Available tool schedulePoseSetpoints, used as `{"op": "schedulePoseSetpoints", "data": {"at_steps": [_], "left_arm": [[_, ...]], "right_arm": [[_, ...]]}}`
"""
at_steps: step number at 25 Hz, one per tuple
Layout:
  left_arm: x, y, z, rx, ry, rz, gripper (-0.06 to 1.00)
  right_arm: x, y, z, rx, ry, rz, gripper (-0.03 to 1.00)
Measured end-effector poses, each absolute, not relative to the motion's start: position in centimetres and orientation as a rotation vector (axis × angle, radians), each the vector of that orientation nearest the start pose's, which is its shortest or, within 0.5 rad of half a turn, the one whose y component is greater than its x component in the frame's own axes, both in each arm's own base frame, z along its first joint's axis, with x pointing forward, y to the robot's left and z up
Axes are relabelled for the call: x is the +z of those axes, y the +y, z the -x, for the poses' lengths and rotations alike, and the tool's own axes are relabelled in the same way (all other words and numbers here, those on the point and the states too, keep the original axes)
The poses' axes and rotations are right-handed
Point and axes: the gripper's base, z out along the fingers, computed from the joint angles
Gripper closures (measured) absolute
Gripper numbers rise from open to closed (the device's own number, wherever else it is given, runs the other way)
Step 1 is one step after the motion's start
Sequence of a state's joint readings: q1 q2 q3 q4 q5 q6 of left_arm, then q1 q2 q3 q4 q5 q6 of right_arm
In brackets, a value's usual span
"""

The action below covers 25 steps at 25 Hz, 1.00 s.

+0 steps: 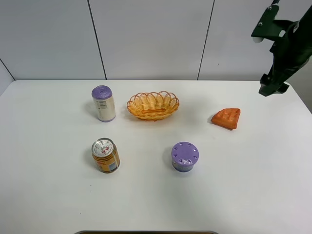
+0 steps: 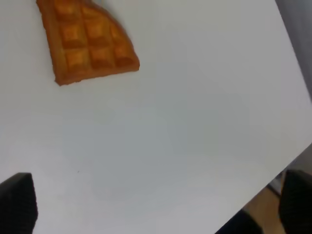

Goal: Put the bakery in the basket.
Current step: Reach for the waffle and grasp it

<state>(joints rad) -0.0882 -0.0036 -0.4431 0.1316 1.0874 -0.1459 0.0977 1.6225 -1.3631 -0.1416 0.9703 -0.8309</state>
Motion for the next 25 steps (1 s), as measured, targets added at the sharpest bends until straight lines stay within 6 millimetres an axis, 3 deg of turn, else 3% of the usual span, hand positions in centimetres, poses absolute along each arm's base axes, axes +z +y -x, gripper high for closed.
{"op": "schedulePoseSetpoints", "data": {"at_steps": [5, 13, 25], "left_arm": [[26.0, 1.1, 0.0, 0.021, 2.116, 0.065, -0.04], [26.0, 1.1, 0.0, 0.021, 2.116, 0.065, -0.04], [26.0, 1.1, 0.0, 0.021, 2.116, 0.065, -0.04]], "right_arm": [[27.7, 3.3, -35.8, -0.388, 2.351, 1.465, -0.03], [22.0, 3.9, -38.0, -0.290, 2.374, 1.643, -0.03], [15.7, 4.3, -39.8, -0.223, 2.385, 1.760, -0.03]]}}
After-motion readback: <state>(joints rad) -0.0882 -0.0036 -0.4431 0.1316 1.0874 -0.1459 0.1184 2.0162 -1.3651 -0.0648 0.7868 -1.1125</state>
